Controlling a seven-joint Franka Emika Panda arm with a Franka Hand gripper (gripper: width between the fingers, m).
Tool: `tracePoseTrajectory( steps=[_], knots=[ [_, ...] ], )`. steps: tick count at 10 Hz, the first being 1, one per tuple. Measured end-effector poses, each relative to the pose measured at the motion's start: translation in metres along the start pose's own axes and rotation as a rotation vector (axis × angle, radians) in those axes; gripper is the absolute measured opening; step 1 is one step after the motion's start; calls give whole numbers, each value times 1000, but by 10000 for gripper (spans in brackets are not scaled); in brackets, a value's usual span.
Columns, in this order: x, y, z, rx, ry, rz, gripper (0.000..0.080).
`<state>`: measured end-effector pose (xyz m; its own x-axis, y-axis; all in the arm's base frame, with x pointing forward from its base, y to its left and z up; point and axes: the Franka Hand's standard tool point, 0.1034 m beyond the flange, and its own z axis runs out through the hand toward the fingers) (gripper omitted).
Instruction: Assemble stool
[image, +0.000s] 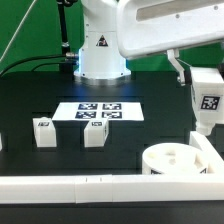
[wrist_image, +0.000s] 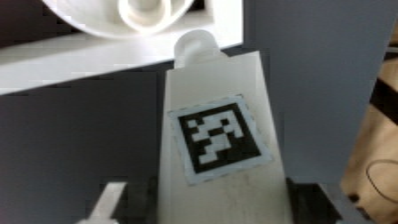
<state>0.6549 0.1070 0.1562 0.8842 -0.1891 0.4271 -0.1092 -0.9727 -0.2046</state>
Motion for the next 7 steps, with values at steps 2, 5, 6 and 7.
tracePoseTrajectory(
  steps=[2,5,6,7],
  knots=[
    [1,-3,1,11,119,-13,325],
    [9,47,10,-15,157,-146,325],
    [3,49,19,7,161,-137,325],
    [1,46,20,14,158,-136,325]
  ],
)
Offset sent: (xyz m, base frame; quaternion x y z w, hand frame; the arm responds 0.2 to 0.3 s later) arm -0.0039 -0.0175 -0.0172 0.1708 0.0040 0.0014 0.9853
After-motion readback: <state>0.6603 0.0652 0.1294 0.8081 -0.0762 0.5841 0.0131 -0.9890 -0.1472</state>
